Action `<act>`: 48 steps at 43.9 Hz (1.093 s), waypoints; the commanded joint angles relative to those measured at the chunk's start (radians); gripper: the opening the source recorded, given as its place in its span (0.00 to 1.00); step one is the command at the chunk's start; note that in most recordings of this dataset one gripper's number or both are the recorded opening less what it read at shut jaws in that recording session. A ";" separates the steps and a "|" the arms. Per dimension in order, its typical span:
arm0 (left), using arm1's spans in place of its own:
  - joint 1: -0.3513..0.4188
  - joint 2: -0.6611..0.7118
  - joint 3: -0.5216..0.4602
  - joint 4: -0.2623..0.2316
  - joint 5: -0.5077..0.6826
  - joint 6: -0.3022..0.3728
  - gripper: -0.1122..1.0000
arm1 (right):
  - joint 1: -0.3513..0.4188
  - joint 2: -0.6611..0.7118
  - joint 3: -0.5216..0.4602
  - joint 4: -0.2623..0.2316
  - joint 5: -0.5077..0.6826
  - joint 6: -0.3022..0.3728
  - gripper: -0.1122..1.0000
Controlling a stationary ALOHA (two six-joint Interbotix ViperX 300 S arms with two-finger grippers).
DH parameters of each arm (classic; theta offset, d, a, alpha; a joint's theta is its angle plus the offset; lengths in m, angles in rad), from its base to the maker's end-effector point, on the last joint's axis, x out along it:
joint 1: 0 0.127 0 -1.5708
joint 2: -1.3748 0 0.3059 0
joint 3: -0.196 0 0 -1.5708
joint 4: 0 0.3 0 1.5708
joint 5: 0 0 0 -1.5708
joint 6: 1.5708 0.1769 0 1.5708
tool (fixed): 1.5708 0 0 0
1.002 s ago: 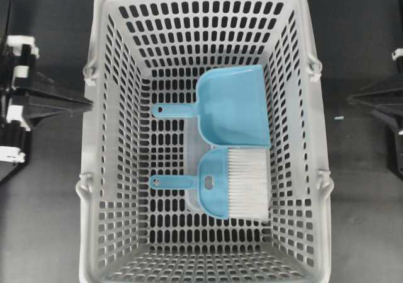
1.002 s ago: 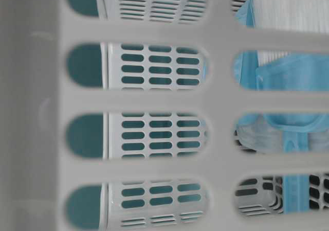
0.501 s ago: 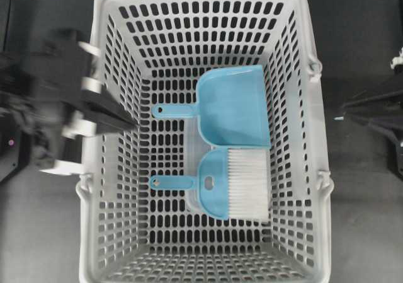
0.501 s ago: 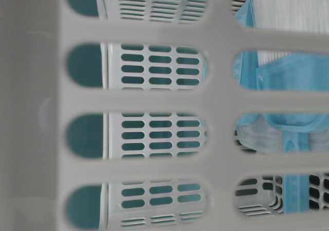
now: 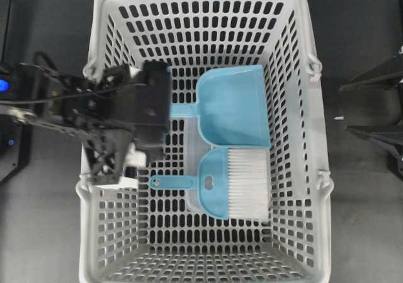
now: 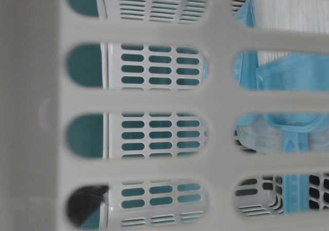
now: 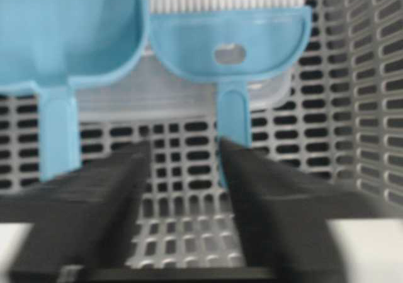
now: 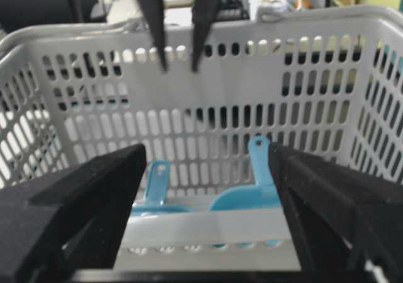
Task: Pick up the hand brush from the shopping basket with the left arm.
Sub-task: 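Lower the open left gripper around the blue brush handle and close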
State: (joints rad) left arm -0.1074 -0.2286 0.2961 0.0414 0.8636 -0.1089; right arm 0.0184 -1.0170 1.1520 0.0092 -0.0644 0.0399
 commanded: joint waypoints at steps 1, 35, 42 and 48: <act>-0.012 0.026 -0.028 0.003 -0.003 -0.029 0.61 | -0.002 0.005 -0.020 0.003 -0.005 0.003 0.77; -0.077 0.347 -0.021 0.003 -0.023 -0.179 0.91 | -0.003 0.003 -0.002 0.003 -0.014 0.002 0.77; -0.078 0.376 0.011 0.003 -0.080 -0.179 0.91 | -0.002 0.003 0.003 0.003 -0.014 0.003 0.77; -0.078 0.387 0.028 0.003 -0.118 -0.173 0.91 | -0.003 0.003 0.005 0.003 -0.014 0.003 0.77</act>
State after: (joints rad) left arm -0.1825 0.1595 0.3206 0.0414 0.7747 -0.2853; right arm 0.0169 -1.0186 1.1643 0.0092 -0.0690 0.0399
